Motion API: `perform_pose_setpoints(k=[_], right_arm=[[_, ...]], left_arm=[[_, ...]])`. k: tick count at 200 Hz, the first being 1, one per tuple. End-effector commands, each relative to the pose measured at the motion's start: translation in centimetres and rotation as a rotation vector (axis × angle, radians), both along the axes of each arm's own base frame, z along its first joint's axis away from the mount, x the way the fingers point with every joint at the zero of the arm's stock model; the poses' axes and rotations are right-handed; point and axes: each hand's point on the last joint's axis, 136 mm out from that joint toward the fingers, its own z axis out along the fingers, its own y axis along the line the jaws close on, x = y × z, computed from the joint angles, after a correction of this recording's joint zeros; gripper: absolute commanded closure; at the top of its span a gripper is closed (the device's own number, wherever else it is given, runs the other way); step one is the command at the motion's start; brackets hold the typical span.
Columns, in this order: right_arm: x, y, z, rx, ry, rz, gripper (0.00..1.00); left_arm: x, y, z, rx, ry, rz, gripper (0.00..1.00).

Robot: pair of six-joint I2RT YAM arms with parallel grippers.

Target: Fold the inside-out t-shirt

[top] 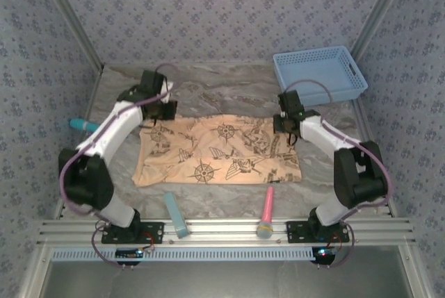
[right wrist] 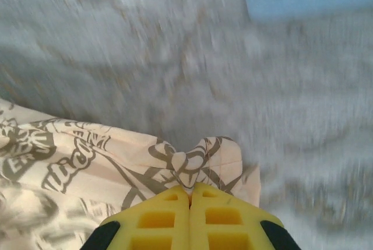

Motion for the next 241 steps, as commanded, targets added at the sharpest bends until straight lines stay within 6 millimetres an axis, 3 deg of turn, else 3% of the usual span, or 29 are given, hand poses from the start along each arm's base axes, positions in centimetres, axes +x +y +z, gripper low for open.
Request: perform_pose_setpoints(k=[1, 31, 55, 73, 78, 87, 92, 97, 118, 137, 150, 165, 174, 209, 226, 241], right_arm=[[-3.1, -1.3, -1.2, 0.048, -0.039, -0.139, 1.00], [-5.3, -0.7, -1.0, 0.139, -0.046, -0.094, 1.00], [-5.4, -1.2, 1.6, 0.127, -0.090, -0.087, 1.00], [-6.5, -1.6, 2.2, 0.114, -0.051, -0.109, 0.94], [-7.1, -1.9, 1.9, 0.104, -0.036, -0.121, 0.86], [-8.4, -2.5, 0.9, 0.090, -0.005, -0.159, 0.64], [-8.9, -2.5, 0.5, 0.106, 0.009, -0.180, 0.60], [-9.4, -2.3, -0.1, 0.121, 0.021, -0.173, 0.58], [-10.8, -2.5, -0.3, 0.180, 0.051, -0.248, 0.50], [-10.1, -3.2, 2.0, 0.202, -0.006, -0.293, 0.48], [-8.5, -2.1, 3.4, 0.244, -0.061, -0.243, 0.50], [-6.5, 0.9, 4.1, 0.318, -0.050, -0.110, 0.52], [-5.7, 1.7, 3.6, 0.301, -0.017, -0.077, 0.51], [-3.5, 0.6, -0.7, 0.221, 0.094, -0.122, 0.49], [-4.1, 0.2, -2.3, 0.189, 0.152, -0.135, 0.58], [-5.6, -0.2, -3.1, 0.152, 0.184, -0.135, 0.75]], left_arm=[[-4.1, 0.8, 0.4, -0.081, -0.035, 0.118, 1.00], [-9.7, 1.7, -1.2, -0.183, -0.022, 0.179, 1.00], [-11.3, 1.8, -0.8, -0.216, -0.060, 0.147, 1.00], [-12.5, 2.1, -2.2, -0.203, 0.000, 0.158, 0.98], [-12.9, 2.3, -2.8, -0.193, 0.026, 0.166, 0.93], [-13.5, 2.9, -3.9, -0.162, 0.073, 0.194, 0.56], [-13.7, 3.2, -4.2, -0.143, 0.087, 0.209, 0.38], [-13.7, 3.6, -4.3, -0.124, 0.091, 0.226, 0.33], [-12.8, 5.3, -3.5, -0.056, 0.088, 0.302, 0.32], [-11.3, 3.7, -2.5, -0.112, 0.107, 0.254, 0.32], [-9.8, 2.3, -2.7, -0.147, 0.137, 0.229, 0.36], [-8.2, 1.3, -4.0, -0.140, 0.187, 0.231, 0.46], [-7.4, 0.7, -5.2, -0.124, 0.218, 0.218, 0.50], [-5.2, 0.4, -9.1, -0.066, 0.259, 0.256, 0.67], [-4.8, 0.6, -10.8, -0.026, 0.296, 0.270, 0.70], [-4.5, 0.8, -12.3, 0.007, 0.334, 0.274, 0.71]])
